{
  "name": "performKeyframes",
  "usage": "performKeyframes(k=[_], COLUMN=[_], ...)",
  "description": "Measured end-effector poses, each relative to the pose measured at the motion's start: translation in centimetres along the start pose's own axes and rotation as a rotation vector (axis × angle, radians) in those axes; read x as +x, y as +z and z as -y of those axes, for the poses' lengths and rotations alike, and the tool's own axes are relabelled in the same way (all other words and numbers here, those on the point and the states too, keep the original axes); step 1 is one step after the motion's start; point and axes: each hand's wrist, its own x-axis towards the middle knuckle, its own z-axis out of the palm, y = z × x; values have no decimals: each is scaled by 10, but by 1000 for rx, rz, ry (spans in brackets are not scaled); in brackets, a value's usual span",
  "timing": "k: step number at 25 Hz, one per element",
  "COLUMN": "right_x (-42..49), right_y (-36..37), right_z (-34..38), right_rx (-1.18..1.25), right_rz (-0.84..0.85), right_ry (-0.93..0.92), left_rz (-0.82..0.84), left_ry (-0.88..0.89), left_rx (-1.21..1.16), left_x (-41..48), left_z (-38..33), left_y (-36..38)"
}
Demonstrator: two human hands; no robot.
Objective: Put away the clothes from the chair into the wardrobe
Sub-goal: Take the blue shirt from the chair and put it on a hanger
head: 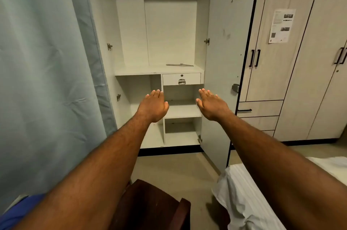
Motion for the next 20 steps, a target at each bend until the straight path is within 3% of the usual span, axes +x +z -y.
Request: performKeyframes(k=[10,20], right_x=[162,339], right_y=[45,132], right_z=[-121,-157], right_rx=[-1,-16], right_rz=[70,124], right_ry=[-97,-211], left_rz=[38,32], left_ry=[-122,-201], left_rx=[31,66], left_x=[159,318], left_z=[-20,32], left_y=[97,183])
